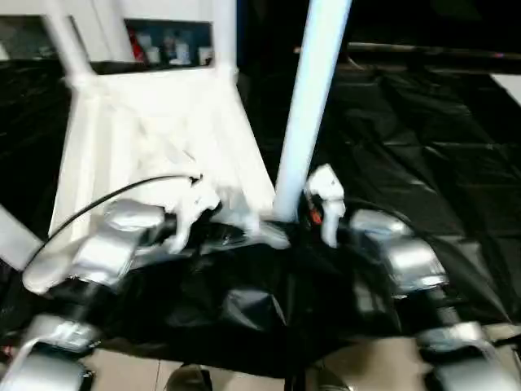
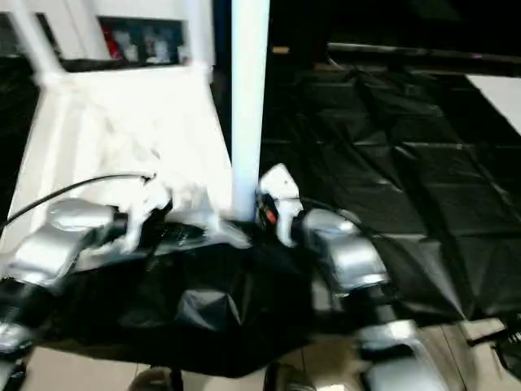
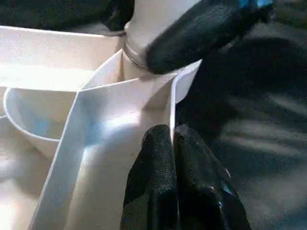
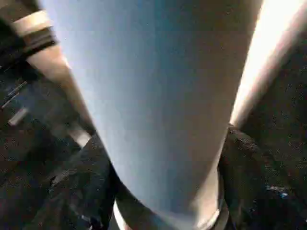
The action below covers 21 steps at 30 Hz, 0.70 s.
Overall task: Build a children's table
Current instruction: Rotate leg to tighten
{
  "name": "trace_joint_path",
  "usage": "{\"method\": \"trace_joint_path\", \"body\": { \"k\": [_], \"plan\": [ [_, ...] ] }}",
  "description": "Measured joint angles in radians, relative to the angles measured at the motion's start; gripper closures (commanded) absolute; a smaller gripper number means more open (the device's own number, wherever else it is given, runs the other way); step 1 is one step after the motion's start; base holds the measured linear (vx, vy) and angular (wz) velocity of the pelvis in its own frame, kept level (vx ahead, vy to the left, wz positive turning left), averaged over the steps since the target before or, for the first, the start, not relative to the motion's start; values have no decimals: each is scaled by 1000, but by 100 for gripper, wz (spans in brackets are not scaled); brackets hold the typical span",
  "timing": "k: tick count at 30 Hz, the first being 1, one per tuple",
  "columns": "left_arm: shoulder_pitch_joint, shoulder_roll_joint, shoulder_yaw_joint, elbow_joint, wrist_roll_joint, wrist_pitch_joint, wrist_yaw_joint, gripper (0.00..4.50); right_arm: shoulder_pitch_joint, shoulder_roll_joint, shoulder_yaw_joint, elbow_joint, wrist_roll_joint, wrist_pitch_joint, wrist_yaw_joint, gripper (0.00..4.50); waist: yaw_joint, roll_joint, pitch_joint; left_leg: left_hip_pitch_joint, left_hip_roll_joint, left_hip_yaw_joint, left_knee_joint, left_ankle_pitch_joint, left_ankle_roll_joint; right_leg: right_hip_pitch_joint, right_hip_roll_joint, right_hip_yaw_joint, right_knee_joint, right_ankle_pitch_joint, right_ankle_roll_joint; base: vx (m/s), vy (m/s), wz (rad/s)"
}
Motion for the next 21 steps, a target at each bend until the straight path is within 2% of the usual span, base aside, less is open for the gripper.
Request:
{"method": "trace_joint_path", "body": {
  "k": [2,7,8,10,13,14,21],
  "plan": [
    [-27,-60,10,24,19,34,93,450,-12,62,-46,22,-19,0,-165,196,-3,0,0,0,0,0,0,0,0,0,0,0,0,0,0,0,0,0],
    [-41,-105,13,34,31,58,173,450,-23,115,-56,42,-52,-20,-322,196,-3,3,-2,0,0,0,0,0,0,0,0,0,-1,0,0,0,0,0],
    [-41,-110,15,34,35,58,177,450,-23,122,-60,42,-58,-23,-333,161,-3,4,-3,0,-1,0,0,0,0,0,0,1,-1,0,0,0,0,0],
    [-41,-113,16,34,36,58,180,450,-22,128,-66,42,-68,-28,-336,126,-3,4,-3,0,-1,0,0,0,0,0,0,1,-1,0,0,0,0,0],
    [-41,-116,16,32,39,58,184,450,-22,134,-65,43,-77,-34,-336,106,-3,4,-3,0,-1,0,0,0,0,0,0,1,-1,0,0,0,0,0],
    [-41,-116,16,31,39,58,184,450,-22,132,-62,43,-81,-37,-334,80,-3,3,-3,0,-1,0,0,0,0,0,0,1,-1,0,0,0,0,0],
    [-28,-92,12,15,36,39,131,450,-24,28,-8,38,-77,-55,-146,80,-3,3,-3,-1,-1,1,-2,0,0,0,0,1,-2,0,0,0,0,0]
  ]
}}
